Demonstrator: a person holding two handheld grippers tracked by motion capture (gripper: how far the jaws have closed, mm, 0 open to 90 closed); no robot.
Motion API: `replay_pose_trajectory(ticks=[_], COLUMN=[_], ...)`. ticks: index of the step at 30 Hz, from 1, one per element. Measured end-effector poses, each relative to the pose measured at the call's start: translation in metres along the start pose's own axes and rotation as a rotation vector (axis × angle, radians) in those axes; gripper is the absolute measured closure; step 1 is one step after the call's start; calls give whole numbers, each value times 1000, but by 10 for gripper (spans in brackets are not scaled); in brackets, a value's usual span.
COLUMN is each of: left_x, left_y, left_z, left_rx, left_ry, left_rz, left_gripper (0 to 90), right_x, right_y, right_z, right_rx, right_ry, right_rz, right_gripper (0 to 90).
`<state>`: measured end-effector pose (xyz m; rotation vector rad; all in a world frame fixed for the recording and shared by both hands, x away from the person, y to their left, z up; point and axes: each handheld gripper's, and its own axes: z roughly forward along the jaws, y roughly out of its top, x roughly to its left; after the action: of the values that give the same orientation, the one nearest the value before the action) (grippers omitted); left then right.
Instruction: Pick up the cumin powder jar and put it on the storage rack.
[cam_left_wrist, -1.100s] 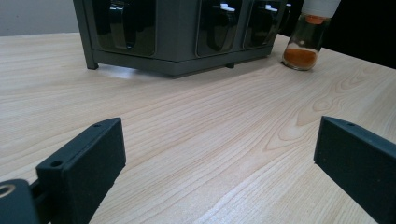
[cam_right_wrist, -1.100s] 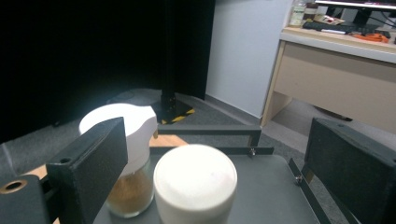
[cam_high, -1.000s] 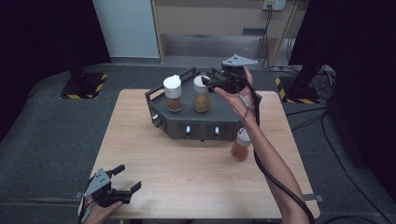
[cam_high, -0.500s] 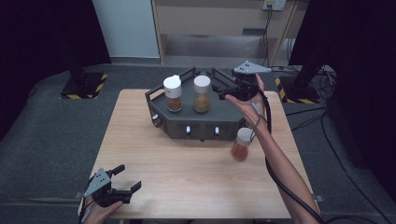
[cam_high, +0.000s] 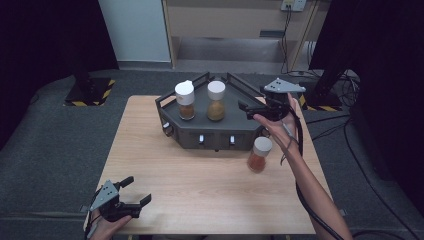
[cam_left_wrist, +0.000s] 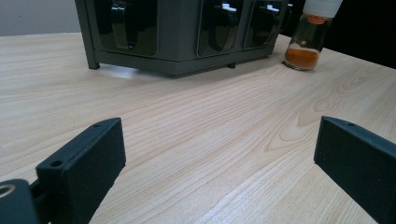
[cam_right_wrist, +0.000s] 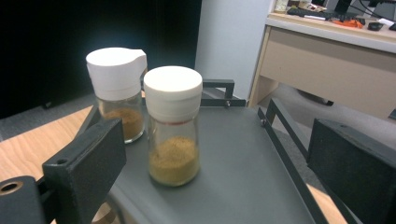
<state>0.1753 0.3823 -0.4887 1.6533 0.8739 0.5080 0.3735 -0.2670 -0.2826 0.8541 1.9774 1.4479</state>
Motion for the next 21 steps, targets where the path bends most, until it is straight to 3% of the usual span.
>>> replay_pose_trajectory(ticks=[21], left_x=[0], left_y=[0], left_z=[0], left_rx=[-4], left_ry=[0], left_rz=[3], left_gripper=[7], right_x=[8], right_y=[-29], right_z=[-65], right_rx=[-8], right_ry=[-46], right_rz=[23], right_gripper=[30])
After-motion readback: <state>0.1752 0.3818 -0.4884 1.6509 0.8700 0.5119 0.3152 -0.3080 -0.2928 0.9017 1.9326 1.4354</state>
